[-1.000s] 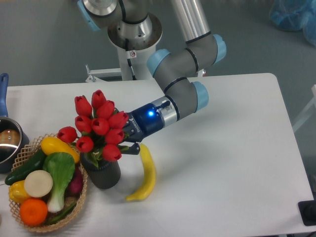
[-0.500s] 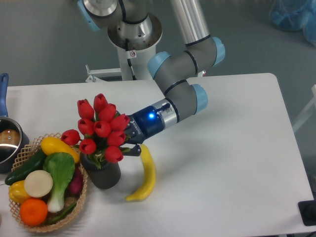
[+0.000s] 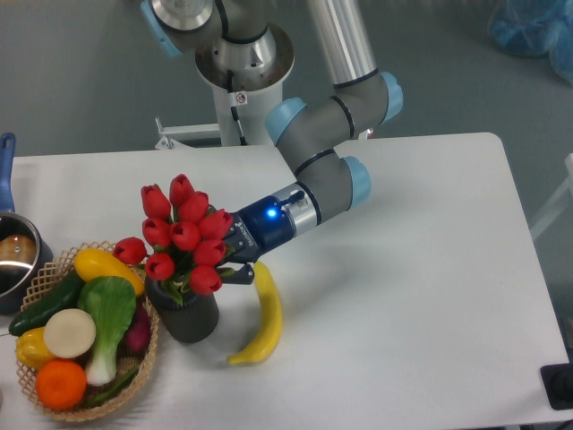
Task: Insert the flowers into the vase
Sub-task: 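Push the tulips further down into the vase and settle them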
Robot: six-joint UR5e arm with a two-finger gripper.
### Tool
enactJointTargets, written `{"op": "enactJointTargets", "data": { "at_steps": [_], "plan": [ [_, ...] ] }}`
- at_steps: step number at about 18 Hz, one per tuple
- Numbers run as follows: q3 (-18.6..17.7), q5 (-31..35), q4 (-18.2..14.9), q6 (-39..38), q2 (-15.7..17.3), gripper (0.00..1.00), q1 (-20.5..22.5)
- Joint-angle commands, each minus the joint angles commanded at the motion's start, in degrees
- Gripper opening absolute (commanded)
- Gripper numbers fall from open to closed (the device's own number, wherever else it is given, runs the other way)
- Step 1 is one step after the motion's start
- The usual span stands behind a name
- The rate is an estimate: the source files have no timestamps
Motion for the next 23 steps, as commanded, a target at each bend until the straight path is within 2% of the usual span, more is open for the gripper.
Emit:
{"op": "enactJointTargets", "data": {
  "at_steps": [10,17,18,23],
  "plan": [
    [-1.14,0.09,0.0,0.18,0.0,0.28,-0.09],
    [-1.05,0.09,0.09,0.18,-0.09,0.35,-0.18],
    [-0.97,0.09,0.09,0.18,-0.09,0.4,-0.18],
    [-0.97,0.09,0.09,0.18,-0.09,0.42,-0.18]
  ]
}}
